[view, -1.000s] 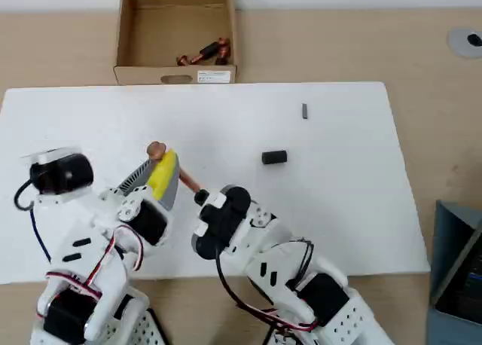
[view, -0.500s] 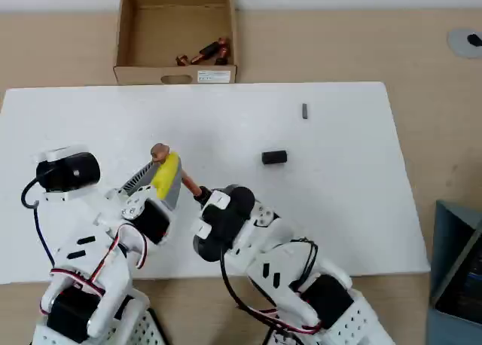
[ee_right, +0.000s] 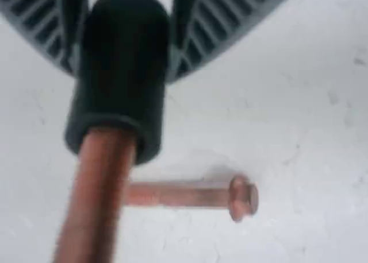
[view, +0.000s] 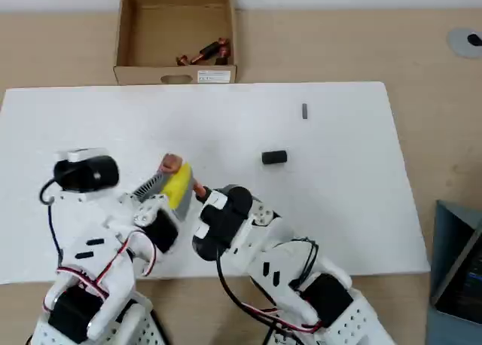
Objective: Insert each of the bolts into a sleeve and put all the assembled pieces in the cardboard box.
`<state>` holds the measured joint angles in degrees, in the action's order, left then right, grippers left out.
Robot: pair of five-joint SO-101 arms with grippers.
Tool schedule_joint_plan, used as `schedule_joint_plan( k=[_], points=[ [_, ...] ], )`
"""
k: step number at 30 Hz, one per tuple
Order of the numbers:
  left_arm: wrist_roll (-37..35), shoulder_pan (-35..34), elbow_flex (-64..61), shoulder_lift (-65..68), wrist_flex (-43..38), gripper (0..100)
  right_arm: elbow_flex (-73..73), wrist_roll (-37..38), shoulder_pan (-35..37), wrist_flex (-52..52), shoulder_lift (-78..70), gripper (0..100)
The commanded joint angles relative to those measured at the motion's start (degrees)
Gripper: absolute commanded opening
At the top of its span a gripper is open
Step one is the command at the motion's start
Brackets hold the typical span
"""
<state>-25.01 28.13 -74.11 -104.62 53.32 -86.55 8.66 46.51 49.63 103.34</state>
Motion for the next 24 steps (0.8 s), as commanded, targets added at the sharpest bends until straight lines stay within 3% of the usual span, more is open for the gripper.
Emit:
schedule_joint_plan(
  k=[1,11,17,24],
  points=[
    [1.3,4.8,-0.4,0.0,4.0,0,4.4,0.6,0.7,-1.8,8.6,0.9],
    [1.5,5.9,-0.7,0.0,6.0,0,4.4,0.6,0.7,-1.8,8.6,0.9],
    [2.9,3.1,0.6,0.0,6.2,18,4.3,0.6,0.7,-1.8,8.6,0.9],
    [4.3,-0.1,5.3,0.0,6.3,18,4.0,0.6,0.6,-1.8,8.6,0.9]
  ],
)
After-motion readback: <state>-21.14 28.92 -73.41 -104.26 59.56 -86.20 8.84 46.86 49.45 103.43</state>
